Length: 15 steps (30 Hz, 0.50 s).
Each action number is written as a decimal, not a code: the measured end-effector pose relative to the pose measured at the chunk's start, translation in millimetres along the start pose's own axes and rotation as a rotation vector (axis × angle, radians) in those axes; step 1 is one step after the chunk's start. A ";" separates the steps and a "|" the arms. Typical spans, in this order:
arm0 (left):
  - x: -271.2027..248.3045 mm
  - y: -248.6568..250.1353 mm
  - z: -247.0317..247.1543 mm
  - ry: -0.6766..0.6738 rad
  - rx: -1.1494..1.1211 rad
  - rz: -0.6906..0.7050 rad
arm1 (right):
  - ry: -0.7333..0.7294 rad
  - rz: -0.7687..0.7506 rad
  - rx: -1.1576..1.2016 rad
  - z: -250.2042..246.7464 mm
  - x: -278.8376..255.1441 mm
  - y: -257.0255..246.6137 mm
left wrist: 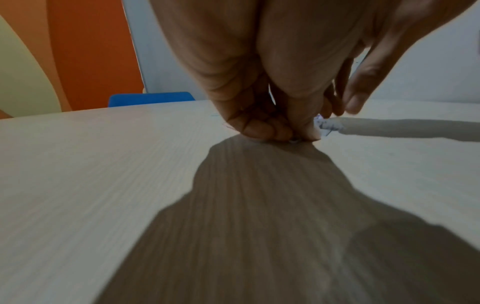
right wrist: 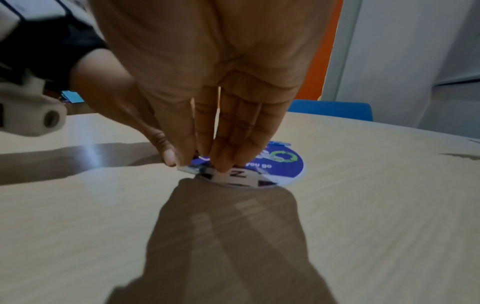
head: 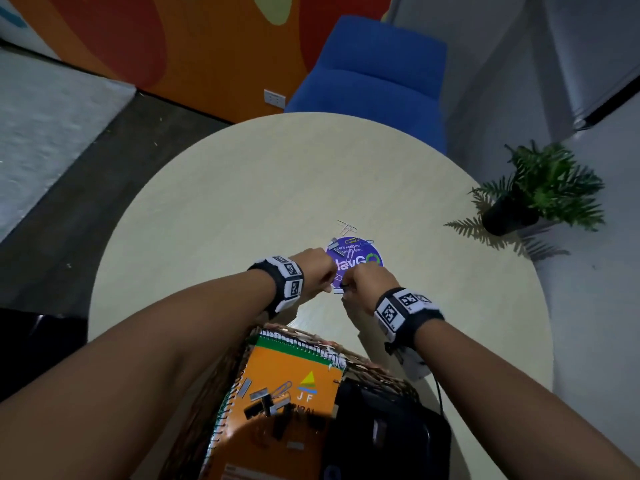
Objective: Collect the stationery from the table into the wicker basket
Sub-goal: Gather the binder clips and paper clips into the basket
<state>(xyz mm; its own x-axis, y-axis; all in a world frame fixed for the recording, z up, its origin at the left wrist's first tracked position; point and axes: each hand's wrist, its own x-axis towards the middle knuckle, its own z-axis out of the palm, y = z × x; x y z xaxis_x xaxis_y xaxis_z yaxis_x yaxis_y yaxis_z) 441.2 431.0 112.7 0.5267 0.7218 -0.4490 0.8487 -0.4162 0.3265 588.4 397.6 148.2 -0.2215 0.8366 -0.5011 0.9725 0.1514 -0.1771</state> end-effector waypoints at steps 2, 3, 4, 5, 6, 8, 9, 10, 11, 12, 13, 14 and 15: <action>3.7 1.5 1.7 -0.021 0.025 -0.029 | -0.003 0.015 -0.027 5.7 4.0 -1.0; 3.9 3.0 2.0 -0.037 0.046 -0.042 | -0.008 0.022 -0.033 7.5 4.7 -1.5; 3.1 3.8 2.3 -0.055 0.066 -0.045 | -0.012 0.026 -0.030 9.5 5.3 -1.3; 0.9 4.4 1.2 -0.075 0.082 -0.039 | -0.013 0.030 -0.021 10.9 5.7 -0.4; -2.9 4.2 -1.0 -0.086 0.095 -0.025 | -0.010 0.032 -0.007 11.9 6.8 1.0; -15.2 1.4 -8.4 -0.065 0.089 0.022 | -0.008 0.029 0.014 13.1 7.8 3.5; -23.3 -0.2 -14.1 -0.037 0.065 0.042 | -0.009 0.027 0.017 13.8 7.8 4.5; -31.3 -2.9 -20.2 -0.002 0.033 0.053 | -0.012 0.023 0.015 14.2 7.3 5.1; -40.5 -4.8 -27.2 0.032 -0.010 0.052 | -0.018 0.021 0.012 14.2 6.1 5.5; -49.7 -6.5 -33.9 0.062 -0.060 0.045 | -0.026 0.020 0.008 14.3 5.3 6.1; -59.4 -7.9 -40.2 0.087 -0.106 0.044 | -0.036 0.021 0.009 12.8 3.8 6.5; -69.8 -8.6 -45.7 0.109 -0.140 0.055 | -0.047 0.018 0.016 9.8 1.8 6.7; -81.3 -8.2 -49.8 0.127 -0.169 0.072 | -0.057 0.005 0.028 5.9 -0.6 6.7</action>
<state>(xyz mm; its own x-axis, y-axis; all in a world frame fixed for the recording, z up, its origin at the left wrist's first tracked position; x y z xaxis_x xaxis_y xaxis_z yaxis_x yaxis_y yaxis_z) 389.0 403.3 188.0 0.5659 0.7619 -0.3150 0.7834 -0.3778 0.4935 594.6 395.0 142.3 -0.2215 0.8059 -0.5490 0.9712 0.1320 -0.1982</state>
